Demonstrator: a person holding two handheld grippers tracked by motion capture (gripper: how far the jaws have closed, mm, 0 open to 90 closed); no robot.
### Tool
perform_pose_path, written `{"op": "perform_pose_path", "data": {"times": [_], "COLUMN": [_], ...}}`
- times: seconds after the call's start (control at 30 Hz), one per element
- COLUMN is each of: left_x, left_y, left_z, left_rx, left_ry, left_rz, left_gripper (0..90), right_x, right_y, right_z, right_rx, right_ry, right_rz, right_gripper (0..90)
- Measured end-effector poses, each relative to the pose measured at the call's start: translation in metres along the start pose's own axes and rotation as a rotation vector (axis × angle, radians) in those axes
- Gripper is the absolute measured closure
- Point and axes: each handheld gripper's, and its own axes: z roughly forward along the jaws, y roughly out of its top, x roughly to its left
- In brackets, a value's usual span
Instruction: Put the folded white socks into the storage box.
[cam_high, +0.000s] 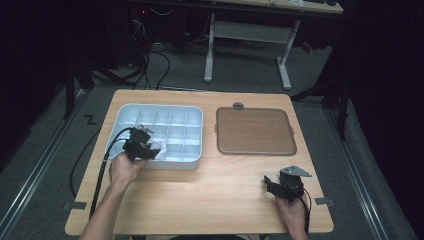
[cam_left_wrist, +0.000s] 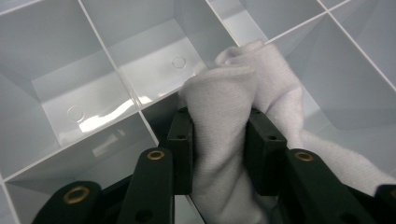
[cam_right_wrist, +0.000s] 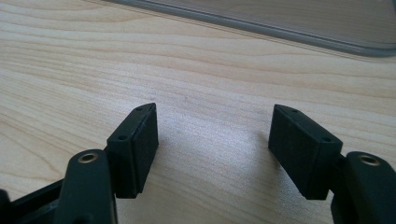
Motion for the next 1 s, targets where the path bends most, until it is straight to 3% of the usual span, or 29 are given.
{"op": "perform_pose_path", "data": {"times": [0.07,0.2,0.53,0.63,1.0], "left_x": [0.002,-0.002,-0.002,-0.003,-0.001], "left_y": [0.002,-0.001,0.001,0.003,0.009], "left_z": [-0.002,-0.004,-0.005,-0.01,-0.024], "left_rx": [-0.012,-0.032,-0.044,-0.065,-0.095], "left_ry": [-0.007,0.026,0.019,0.016,-0.02], "left_rz": [-0.013,0.025,0.005,0.012,-0.034], "left_gripper": [63.7,61.4,58.4,52.7,49.3], "right_x": [0.0,0.0,0.0,0.0,0.0], "right_y": [0.0,0.001,0.001,0.001,0.001], "right_z": [0.0,0.001,0.001,0.001,0.001], "right_rx": [-0.001,0.0,-0.001,-0.001,-0.001], "right_ry": [0.004,0.004,0.004,0.003,0.002], "right_rz": [-0.002,-0.004,0.001,0.002,0.003], "right_gripper": [33.4,33.4,33.4,33.4,33.5]}}
